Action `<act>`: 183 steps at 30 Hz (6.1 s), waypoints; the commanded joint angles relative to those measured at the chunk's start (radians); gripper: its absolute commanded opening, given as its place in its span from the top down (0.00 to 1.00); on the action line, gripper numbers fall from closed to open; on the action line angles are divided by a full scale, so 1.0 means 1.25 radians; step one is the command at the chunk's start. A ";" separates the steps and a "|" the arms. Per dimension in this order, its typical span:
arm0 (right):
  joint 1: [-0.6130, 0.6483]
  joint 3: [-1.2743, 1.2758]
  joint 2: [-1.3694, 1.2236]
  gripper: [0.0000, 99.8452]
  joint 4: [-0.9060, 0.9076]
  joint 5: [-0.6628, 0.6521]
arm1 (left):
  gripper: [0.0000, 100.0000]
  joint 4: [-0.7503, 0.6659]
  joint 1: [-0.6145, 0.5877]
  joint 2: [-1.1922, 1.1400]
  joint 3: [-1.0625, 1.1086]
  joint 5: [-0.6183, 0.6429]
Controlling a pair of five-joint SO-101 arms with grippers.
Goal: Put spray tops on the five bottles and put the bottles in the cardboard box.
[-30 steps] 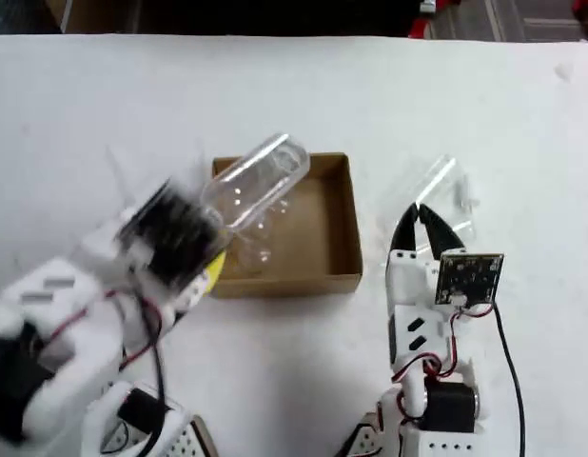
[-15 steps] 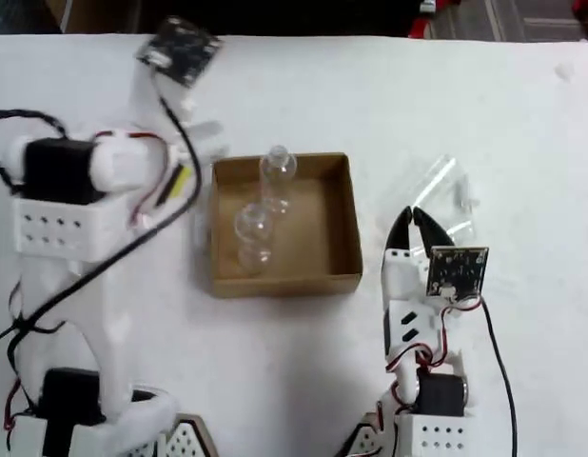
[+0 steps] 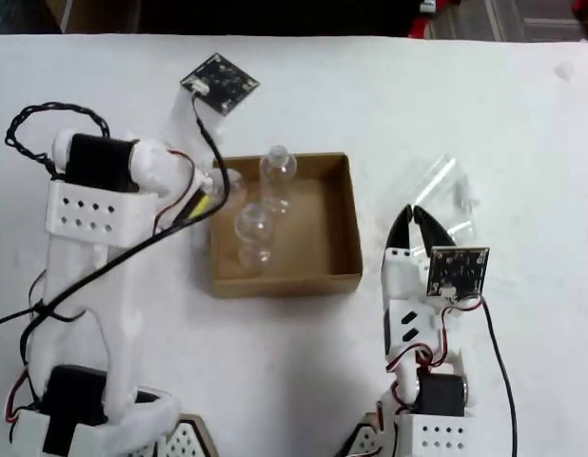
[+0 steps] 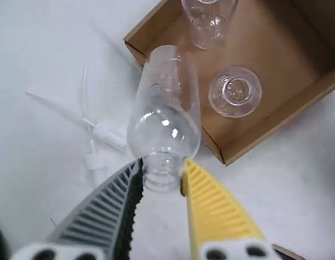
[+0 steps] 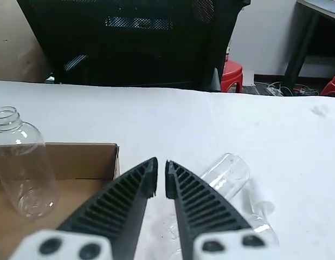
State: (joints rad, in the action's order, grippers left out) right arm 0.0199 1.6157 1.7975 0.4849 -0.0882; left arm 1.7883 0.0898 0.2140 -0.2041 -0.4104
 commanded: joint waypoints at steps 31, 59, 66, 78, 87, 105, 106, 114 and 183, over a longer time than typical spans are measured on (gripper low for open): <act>0.066 0.025 0.003 0.98 -0.020 -0.096 | 0.97 -0.006 0.012 -0.532 -0.435 -0.038; 0.067 0.025 0.003 0.98 -0.018 -0.098 | 0.88 -0.152 0.010 -0.532 -0.435 -0.041; 0.067 0.025 0.003 0.98 -0.018 -0.098 | 0.87 -0.167 0.013 -0.531 -0.435 -0.041; 0.067 0.025 0.003 0.98 -0.018 -0.098 | 0.87 -0.136 0.014 -0.425 -0.435 -0.034; 0.067 0.025 0.003 0.98 -0.018 -0.098 | 0.87 -0.009 -0.034 -0.212 -0.428 -0.033; 0.063 0.025 0.003 0.98 -0.019 -0.099 | 0.88 -0.226 -0.250 0.204 0.317 0.133; 0.062 0.025 0.003 0.98 -0.019 -0.099 | 0.88 -0.275 -0.250 0.228 0.384 0.160; 0.066 0.025 0.003 0.98 -0.019 -0.099 | 0.88 -0.643 -0.249 0.396 0.805 0.280; 0.099 0.037 0.004 0.98 -0.020 -0.099 | 0.88 -0.967 -0.240 1.000 1.345 0.288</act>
State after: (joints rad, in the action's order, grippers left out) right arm 0.1350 1.6617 1.7975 0.4849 -0.2002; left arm 0.5762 -0.2125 1.4431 1.4807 -0.0545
